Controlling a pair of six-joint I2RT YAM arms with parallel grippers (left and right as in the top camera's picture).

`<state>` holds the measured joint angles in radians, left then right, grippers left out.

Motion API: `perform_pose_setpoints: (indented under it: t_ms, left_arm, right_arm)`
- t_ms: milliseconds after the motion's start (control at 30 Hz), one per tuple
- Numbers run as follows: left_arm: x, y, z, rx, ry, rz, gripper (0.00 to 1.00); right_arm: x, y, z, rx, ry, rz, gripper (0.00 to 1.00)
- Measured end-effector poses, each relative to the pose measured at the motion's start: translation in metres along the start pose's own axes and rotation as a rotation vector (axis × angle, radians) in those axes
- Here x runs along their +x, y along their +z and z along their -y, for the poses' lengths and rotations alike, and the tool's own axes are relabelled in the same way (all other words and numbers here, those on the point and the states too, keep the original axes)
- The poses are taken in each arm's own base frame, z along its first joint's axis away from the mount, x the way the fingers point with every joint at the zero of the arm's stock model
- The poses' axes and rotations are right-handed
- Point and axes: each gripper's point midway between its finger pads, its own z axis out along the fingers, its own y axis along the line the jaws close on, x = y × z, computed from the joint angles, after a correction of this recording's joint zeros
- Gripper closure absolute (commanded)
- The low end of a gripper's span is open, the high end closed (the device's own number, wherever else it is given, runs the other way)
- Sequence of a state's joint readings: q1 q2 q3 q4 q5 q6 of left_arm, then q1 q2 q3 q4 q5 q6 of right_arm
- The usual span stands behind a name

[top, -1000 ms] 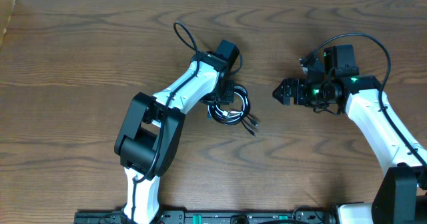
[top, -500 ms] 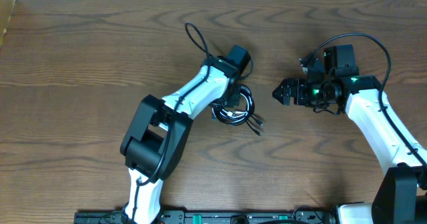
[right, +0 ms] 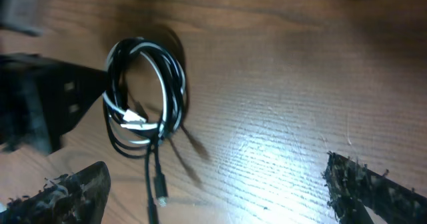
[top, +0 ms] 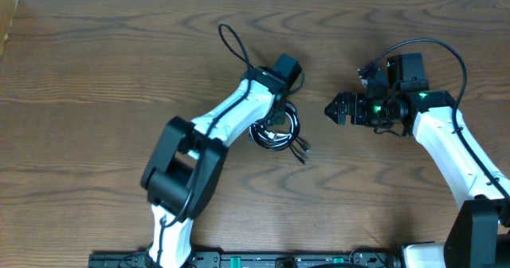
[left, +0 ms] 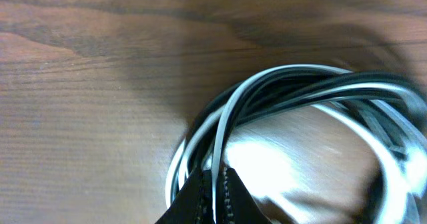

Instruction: Untangle cables

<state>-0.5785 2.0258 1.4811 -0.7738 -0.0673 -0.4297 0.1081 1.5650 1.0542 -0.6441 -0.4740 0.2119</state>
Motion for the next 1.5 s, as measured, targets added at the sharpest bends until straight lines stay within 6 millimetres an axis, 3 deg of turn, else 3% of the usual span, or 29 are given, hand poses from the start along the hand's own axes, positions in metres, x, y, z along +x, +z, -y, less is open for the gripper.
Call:
perform_pose_setpoints:
  t_ms: [267,367,733,867,1000,1133,1333,1500]
  left_arm:
    - [-0.015,-0.129,0.037,0.413,-0.001,0.15,0.93]
    - [-0.01,-0.153,0.043,0.518,0.005,0.14,0.93]
    - [0.006,-0.172,0.061,0.733,0.014,0.024,0.93]
    - [0.007,-0.174,0.063,0.753,0.013,0.015,0.92]
    - [0.003,-0.174,0.058,0.759,-0.009,0.013,0.93]
    - [-0.005,-0.173,0.047,0.765,-0.056,0.015,0.93]
    - [-0.015,-0.172,0.031,0.764,-0.105,0.025,0.93]
    - [-0.018,-0.173,0.026,0.779,-0.121,0.024,0.93]
  right_arm:
    - [-0.006,0.003,-0.01,-0.018,-0.04,0.025,0.01]
    - [-0.005,0.006,-0.019,-0.03,-0.065,0.024,0.01]
    - [0.001,0.015,-0.042,-0.06,-0.173,0.012,0.01]
    - [0.005,0.02,-0.045,-0.069,-0.242,-0.002,0.09]
    - [0.015,0.035,-0.045,-0.125,-0.309,-0.06,0.14]
    - [0.027,0.048,-0.061,-0.288,-0.413,-0.107,0.13]
    - [0.03,0.049,-0.087,-0.491,-0.526,-0.082,0.12]
    - [0.032,0.064,-0.087,-0.548,-0.546,-0.086,0.13]
